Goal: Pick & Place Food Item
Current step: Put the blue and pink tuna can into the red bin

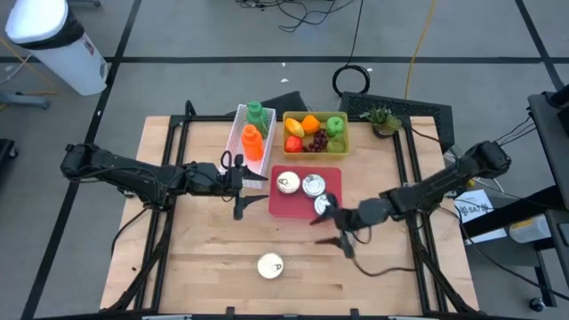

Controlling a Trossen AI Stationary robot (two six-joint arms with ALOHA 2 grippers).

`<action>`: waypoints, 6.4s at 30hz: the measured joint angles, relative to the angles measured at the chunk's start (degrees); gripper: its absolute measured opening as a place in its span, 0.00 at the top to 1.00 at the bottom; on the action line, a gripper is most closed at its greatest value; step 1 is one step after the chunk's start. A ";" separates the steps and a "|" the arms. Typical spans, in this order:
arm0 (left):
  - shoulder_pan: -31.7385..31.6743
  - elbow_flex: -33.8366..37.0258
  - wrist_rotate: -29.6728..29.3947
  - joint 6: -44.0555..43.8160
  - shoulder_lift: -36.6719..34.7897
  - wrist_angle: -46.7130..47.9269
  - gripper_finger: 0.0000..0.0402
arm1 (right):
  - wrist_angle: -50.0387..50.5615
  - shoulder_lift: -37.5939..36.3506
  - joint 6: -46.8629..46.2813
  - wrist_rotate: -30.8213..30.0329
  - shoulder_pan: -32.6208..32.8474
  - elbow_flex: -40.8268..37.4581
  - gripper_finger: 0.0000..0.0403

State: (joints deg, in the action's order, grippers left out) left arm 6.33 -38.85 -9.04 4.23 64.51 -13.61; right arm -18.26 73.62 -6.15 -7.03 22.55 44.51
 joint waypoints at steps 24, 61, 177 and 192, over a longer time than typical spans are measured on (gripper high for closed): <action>21.11 -0.07 5.26 2.52 11.98 -10.75 0.73 | -21.44 -16.11 2.36 -1.09 1.92 -18.61 0.45; 34.25 -0.04 -16.56 -29.55 32.31 -5.90 0.99 | -21.75 -18.31 2.34 -7.96 1.89 -21.81 0.47; 23.92 -15.45 -30.69 -43.53 44.67 11.44 0.30 | -19.10 -18.25 2.54 -8.16 1.81 -21.81 0.47; 22.25 -15.45 -22.61 -8.70 33.28 11.71 0.30 | -18.37 -18.25 2.56 -8.17 1.74 -21.81 0.47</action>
State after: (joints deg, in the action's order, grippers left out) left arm 28.57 -54.30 -31.65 -4.47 97.79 -1.90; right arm -36.63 55.37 -3.60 -15.20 24.29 22.70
